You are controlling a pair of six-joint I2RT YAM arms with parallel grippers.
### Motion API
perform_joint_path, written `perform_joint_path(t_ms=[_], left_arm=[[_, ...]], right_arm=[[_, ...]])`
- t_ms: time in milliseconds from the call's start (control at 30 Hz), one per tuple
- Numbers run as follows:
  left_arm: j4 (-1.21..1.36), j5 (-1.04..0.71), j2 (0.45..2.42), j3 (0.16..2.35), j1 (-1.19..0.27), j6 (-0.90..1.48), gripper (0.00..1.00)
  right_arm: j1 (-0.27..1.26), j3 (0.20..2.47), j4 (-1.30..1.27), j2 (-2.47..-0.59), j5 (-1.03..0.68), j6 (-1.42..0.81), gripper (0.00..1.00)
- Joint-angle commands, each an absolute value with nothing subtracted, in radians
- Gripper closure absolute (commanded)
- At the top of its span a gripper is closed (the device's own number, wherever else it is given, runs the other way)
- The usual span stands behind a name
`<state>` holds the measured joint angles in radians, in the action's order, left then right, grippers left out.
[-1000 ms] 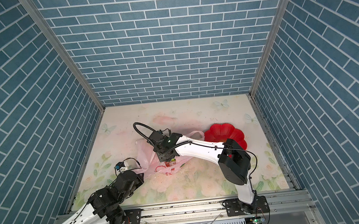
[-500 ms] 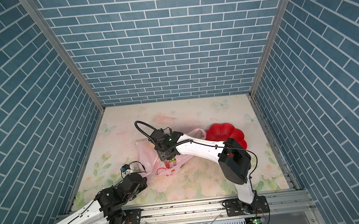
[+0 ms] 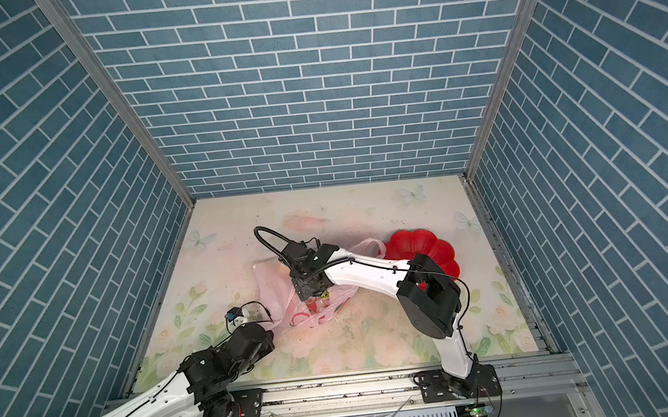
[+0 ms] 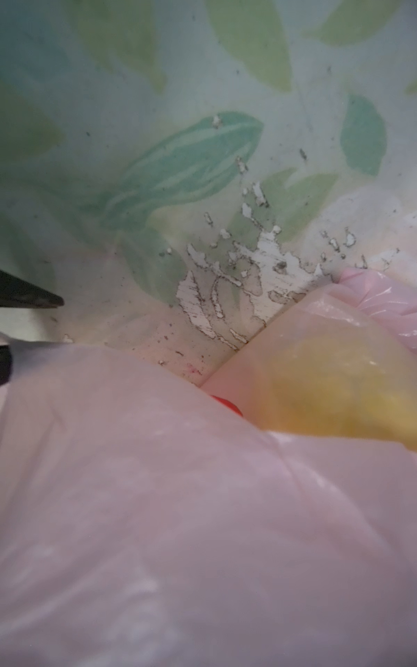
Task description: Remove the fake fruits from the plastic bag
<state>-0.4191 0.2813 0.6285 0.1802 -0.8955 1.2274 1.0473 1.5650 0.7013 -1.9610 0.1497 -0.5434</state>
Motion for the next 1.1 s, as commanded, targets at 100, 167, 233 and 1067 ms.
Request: perform_joint_path(t_ms=[100,167,233,1067], left_arm=[[-0.41,0.296,0.663,0.162,-0.902,1.236,0.79],[-0.402,0.295,0.674,0.163,-0.903,1.236,0.79],[-0.389,0.295,0.689,0.163,-0.903,1.238,0.79],[-0.264,0.298,0.828,0.174,-0.912,1.244,0.79]], right_arm=[[1.027,1.551,0.69,-1.997,0.101,-0.511,0.11],[1.025,1.548,0.688,-2.003,0.095,-0.512,0.08],[1.023,1.543,0.684,-2.008,0.093,-0.511,0.06],[1.008,1.49,0.625,-2.035,0.064,-0.517,0.23]])
